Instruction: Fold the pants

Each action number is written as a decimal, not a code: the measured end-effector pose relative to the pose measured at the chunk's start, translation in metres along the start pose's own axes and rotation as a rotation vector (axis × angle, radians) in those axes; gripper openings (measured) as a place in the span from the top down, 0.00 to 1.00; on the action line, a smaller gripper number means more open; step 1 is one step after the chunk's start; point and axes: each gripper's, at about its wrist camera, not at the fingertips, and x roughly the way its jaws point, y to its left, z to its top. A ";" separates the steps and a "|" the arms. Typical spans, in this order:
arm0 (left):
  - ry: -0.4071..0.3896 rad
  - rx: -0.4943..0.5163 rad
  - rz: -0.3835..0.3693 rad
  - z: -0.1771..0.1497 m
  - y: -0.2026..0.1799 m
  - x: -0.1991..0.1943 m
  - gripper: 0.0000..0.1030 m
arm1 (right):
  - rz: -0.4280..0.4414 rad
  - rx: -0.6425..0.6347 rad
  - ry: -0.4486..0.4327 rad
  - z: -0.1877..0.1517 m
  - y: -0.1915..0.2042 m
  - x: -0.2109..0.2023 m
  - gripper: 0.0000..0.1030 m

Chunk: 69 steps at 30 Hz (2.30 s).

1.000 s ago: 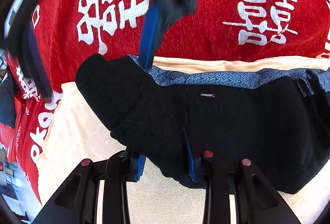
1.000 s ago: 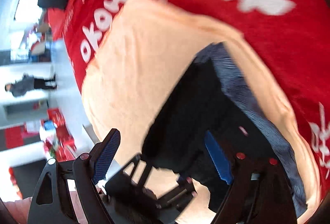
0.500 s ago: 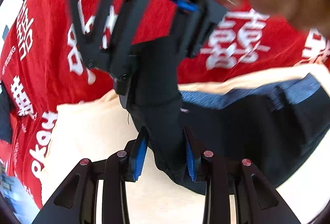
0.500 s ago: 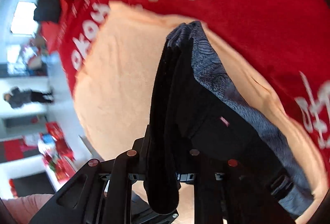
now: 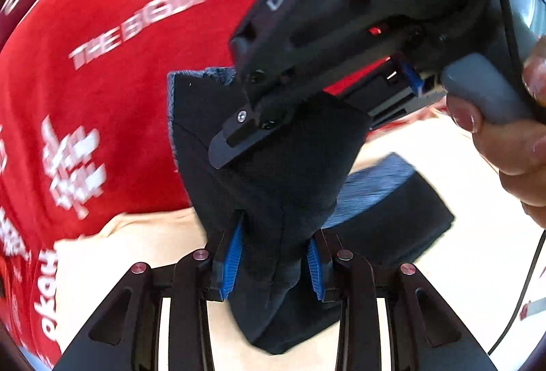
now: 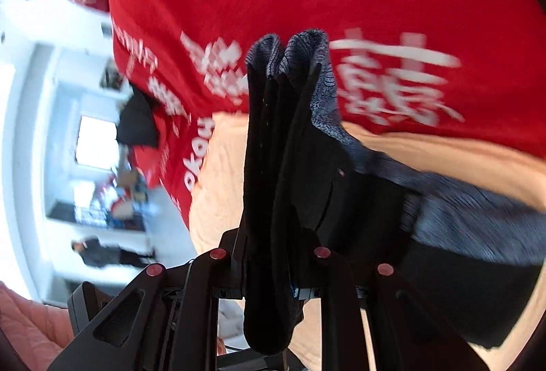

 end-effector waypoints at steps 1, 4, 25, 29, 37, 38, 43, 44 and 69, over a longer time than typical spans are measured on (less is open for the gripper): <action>-0.001 0.029 -0.012 0.003 -0.015 0.002 0.66 | 0.009 0.018 -0.020 -0.005 -0.012 -0.015 0.81; 0.011 0.126 -0.048 0.010 -0.067 0.014 0.66 | 0.034 0.079 -0.083 -0.029 -0.052 -0.050 0.79; 0.217 0.250 -0.151 -0.028 -0.158 0.059 0.29 | -0.107 0.262 -0.094 -0.099 -0.197 -0.053 0.75; 0.204 0.134 -0.101 -0.019 -0.124 0.050 0.29 | -0.216 0.151 -0.073 -0.087 -0.175 -0.058 0.74; 0.289 -0.052 0.011 -0.033 -0.050 0.064 0.29 | -0.381 0.137 -0.040 -0.099 -0.182 -0.060 0.63; 0.306 -0.080 0.014 -0.036 -0.042 0.066 0.29 | -0.408 0.122 -0.034 -0.100 -0.178 -0.059 0.62; 0.346 -0.172 0.029 -0.042 -0.003 0.084 0.29 | -0.562 0.099 -0.021 -0.104 -0.168 -0.060 0.42; 0.352 -0.194 0.032 -0.042 0.004 0.085 0.29 | -0.595 0.099 -0.016 -0.105 -0.167 -0.061 0.41; 0.460 -0.346 0.045 -0.066 0.059 0.119 0.18 | -0.654 0.109 -0.029 -0.122 -0.152 -0.052 0.64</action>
